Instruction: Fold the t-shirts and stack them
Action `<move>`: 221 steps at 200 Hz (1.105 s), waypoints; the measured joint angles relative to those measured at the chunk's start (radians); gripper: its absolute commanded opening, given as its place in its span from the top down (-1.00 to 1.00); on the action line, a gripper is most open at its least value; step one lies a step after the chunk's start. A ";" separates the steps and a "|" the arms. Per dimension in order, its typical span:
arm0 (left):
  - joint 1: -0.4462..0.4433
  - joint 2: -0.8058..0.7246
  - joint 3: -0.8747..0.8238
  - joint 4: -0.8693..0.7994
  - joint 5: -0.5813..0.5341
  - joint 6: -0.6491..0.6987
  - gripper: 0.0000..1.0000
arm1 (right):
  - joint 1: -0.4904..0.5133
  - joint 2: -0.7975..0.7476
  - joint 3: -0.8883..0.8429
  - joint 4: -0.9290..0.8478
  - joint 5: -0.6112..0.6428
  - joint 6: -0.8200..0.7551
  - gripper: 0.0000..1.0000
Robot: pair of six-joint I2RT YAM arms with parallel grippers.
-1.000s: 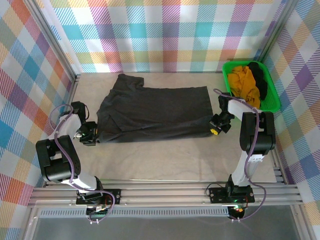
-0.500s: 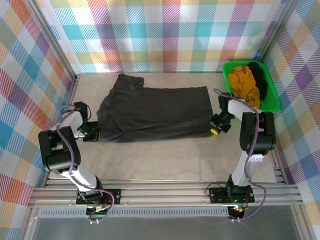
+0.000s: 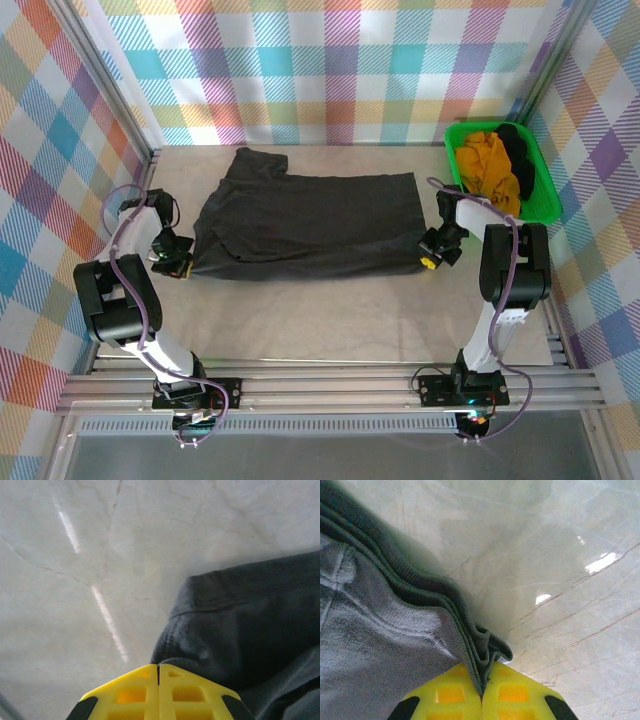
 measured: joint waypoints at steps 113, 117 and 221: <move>-0.096 0.180 0.029 -0.058 -0.190 0.182 1.00 | 0.000 0.000 0.002 0.000 0.001 -0.022 1.00; -0.097 0.188 0.029 -0.057 -0.195 0.186 1.00 | 0.000 0.000 0.002 0.000 0.001 -0.022 1.00; -0.111 0.192 0.051 -0.031 -0.261 0.204 -0.19 | -0.001 -0.040 0.003 -0.043 0.052 -0.010 0.15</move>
